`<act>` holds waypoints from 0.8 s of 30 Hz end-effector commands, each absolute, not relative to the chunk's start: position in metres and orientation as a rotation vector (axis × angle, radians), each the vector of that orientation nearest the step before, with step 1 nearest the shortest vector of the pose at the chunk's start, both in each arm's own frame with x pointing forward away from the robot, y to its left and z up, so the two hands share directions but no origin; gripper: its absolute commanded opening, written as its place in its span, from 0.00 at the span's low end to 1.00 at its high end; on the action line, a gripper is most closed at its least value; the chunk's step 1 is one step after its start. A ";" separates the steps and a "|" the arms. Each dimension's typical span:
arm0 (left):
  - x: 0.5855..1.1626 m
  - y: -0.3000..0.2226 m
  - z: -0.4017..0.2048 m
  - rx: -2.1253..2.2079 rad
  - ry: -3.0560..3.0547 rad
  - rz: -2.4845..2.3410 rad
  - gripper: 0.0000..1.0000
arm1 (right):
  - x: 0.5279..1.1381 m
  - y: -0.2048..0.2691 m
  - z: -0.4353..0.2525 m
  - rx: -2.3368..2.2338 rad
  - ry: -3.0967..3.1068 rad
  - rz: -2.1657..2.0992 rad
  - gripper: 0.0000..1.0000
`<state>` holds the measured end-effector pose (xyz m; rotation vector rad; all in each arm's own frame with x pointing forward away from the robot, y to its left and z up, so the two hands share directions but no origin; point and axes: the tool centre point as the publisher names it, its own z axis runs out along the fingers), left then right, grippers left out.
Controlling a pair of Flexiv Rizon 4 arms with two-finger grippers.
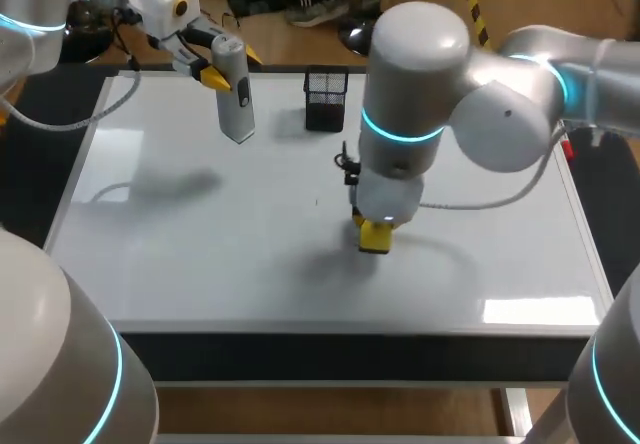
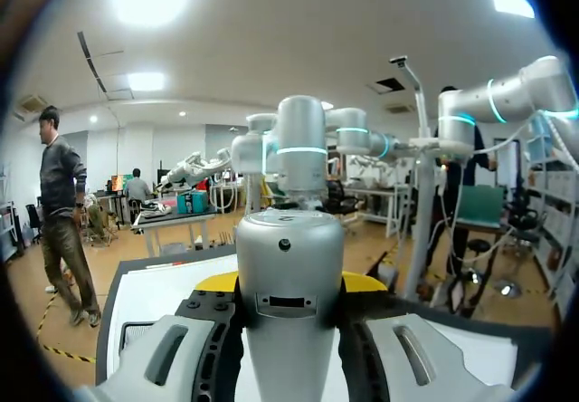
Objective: Pick up the inspection probe, press it on each red-marked spot on the whiteboard one by one, put down the probe, pick up the eraser, and wipe off all the red marks.
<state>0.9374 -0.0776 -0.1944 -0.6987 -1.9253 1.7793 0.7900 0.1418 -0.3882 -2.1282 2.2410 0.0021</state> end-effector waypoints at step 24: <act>0.939 -0.077 -0.194 -0.702 -1.921 1.778 0.00 | 0.791 0.187 -0.416 -2.244 2.173 0.007 0.00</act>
